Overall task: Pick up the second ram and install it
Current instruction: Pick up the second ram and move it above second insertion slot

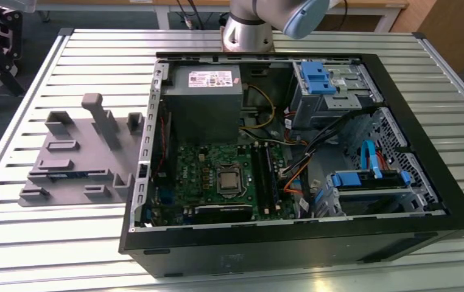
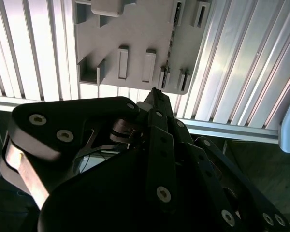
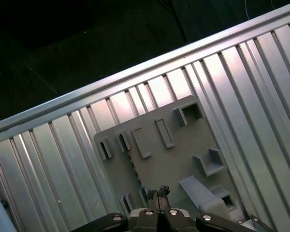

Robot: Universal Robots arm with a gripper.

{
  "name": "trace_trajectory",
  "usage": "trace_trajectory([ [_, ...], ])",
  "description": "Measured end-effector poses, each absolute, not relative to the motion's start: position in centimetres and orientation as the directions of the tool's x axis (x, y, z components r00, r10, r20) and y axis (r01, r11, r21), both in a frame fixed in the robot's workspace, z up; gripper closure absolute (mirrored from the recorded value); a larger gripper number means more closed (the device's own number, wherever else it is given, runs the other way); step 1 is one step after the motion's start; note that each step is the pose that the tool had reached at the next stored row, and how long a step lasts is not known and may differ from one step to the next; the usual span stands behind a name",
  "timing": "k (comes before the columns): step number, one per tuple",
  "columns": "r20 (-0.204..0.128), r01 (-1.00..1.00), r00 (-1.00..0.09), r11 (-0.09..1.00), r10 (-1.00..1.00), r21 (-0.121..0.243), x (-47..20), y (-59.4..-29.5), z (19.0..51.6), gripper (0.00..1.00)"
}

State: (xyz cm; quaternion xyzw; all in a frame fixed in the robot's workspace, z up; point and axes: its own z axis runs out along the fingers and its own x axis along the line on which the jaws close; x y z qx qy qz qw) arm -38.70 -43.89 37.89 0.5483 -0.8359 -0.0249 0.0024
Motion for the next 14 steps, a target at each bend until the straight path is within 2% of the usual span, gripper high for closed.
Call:
trace_trajectory([
  [14, -0.023, -0.926, -0.375, 0.374, -0.927, 0.044, -38.70, -43.89, 37.89, 0.89],
])
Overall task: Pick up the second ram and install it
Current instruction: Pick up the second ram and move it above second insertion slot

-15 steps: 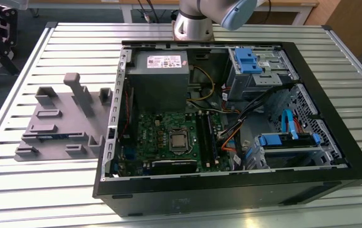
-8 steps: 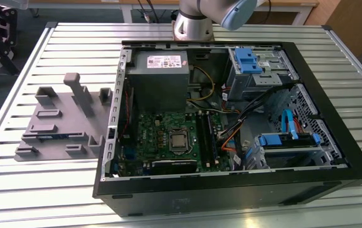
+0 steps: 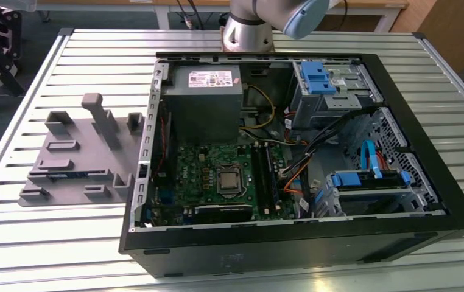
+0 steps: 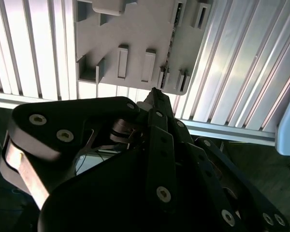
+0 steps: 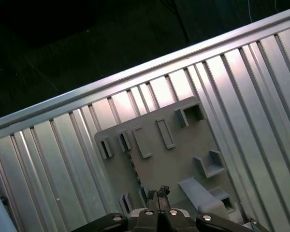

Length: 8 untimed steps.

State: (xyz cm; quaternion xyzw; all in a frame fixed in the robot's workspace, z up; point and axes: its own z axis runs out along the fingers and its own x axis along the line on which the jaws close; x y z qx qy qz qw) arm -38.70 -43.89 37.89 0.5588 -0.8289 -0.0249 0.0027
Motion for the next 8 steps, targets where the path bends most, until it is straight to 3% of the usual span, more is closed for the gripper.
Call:
trace_trajectory([
  [8, -0.023, -0.931, -0.362, 0.361, -0.932, 0.044, -38.70, -43.89, 37.88, 0.89],
])
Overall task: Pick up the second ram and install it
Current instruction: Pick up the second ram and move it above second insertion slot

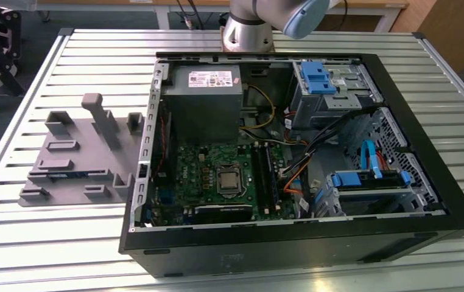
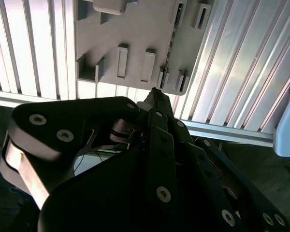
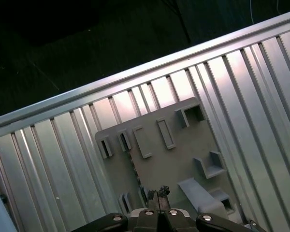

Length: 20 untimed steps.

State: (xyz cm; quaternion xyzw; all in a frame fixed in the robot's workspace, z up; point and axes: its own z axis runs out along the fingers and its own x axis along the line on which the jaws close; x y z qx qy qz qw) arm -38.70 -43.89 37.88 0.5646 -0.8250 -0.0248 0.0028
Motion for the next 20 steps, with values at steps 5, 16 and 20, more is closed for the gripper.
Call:
trace_trajectory([
  [5, -0.023, -0.935, -0.354, 0.352, -0.935, 0.044, -38.70, -43.89, 37.88, 0.89],
  [16, -0.023, -0.948, -0.318, 0.316, -0.948, 0.044, -38.70, -43.89, 37.88, 0.89],
  [20, -0.023, -0.956, -0.293, 0.292, -0.956, 0.044, -38.71, -43.89, 37.89, 0.89],
])
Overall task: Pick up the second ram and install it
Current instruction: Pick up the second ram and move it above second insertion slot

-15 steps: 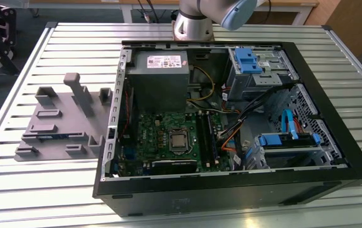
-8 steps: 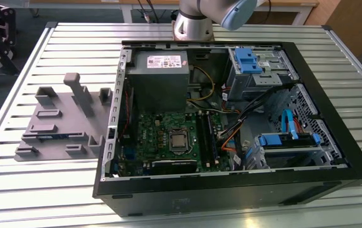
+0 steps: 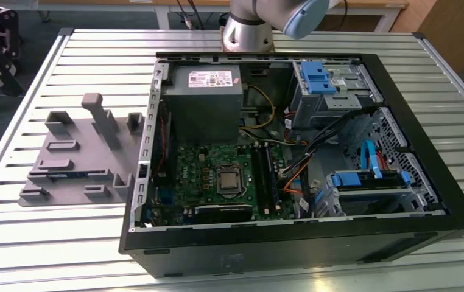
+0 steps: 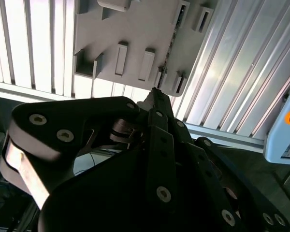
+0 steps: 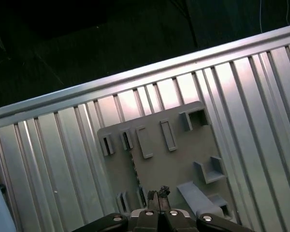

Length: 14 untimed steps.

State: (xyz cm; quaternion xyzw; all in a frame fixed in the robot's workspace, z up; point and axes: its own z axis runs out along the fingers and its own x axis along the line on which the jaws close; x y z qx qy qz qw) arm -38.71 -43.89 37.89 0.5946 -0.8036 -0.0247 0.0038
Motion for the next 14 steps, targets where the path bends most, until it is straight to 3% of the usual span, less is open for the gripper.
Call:
trace_trajectory([
  [14, -0.023, -0.976, -0.214, 0.213, -0.977, 0.044, -38.70, -43.89, 37.89, 0.89],
])
